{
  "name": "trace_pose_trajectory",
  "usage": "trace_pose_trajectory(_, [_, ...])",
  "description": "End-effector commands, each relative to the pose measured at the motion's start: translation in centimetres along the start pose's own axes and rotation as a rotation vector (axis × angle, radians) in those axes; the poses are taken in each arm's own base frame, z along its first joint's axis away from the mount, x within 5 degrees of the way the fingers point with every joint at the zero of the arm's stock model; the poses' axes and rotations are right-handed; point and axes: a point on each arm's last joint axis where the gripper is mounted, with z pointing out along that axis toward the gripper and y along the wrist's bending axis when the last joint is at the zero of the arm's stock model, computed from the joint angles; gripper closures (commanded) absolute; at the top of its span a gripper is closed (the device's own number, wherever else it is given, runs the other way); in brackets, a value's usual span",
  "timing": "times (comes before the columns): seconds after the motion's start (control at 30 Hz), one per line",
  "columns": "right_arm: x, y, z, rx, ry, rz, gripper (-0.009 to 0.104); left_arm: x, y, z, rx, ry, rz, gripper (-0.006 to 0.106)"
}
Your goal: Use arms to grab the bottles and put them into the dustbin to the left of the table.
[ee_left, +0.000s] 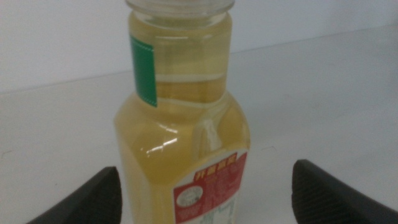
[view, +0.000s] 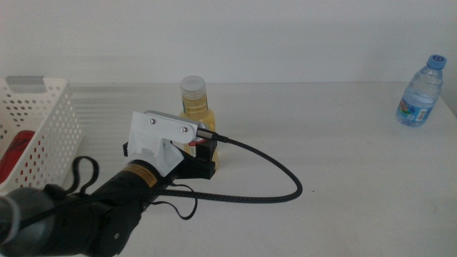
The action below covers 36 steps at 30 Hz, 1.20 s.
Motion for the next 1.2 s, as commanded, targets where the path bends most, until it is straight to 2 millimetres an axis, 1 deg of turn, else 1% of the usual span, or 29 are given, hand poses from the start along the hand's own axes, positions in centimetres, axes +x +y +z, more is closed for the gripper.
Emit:
trace_pose_trajectory(0.0, [-1.0,-0.2,-0.3,0.019,-0.102,-0.011,0.018,-2.3,-0.3,0.5,0.007,-0.15,-0.03,0.01])
trace_pose_trajectory(0.13, [-1.0,-0.2,-0.3,0.019,-0.102,-0.011,0.018,-2.2,-0.5,1.7,0.005,-0.146,-0.077,0.01])
trace_pose_trajectory(0.37, [-1.0,-0.2,-0.3,0.019,-0.102,-0.011,0.018,-1.6,-0.5,3.3,-0.01,-0.133,-0.089,0.01])
trace_pose_trajectory(0.5, [-1.0,-0.2,-0.3,0.019,-0.102,-0.011,0.018,-1.4,-0.7,4.5,-0.011,-0.132,-0.085,0.01])
trace_pose_trajectory(0.67, [-1.0,-0.2,-0.3,0.019,-0.102,-0.011,0.018,-1.1,-0.7,5.6,-0.018,-0.194,-0.078,0.01])
trace_pose_trajectory(0.83, [-1.0,-0.2,-0.3,0.019,-0.102,-0.011,0.018,-0.3,-0.6,6.0,-0.025,-0.272,-0.064,0.01])
trace_pose_trajectory(0.97, [-1.0,-0.2,-0.3,0.019,-0.102,-0.011,0.018,0.7,-0.4,6.4,-0.031,-0.286,-0.056,0.01])
trace_pose_trajectory(1.03, [-1.0,-0.2,-0.3,0.019,-0.102,-0.011,0.018,0.9,-0.5,6.5,-0.027,-0.302,-0.049,0.011])
trace_pose_trajectory(1.17, [-1.0,-0.2,-0.3,0.019,-0.102,-0.011,0.018,0.8,-0.6,6.5,-0.009,-0.342,-0.033,0.017])
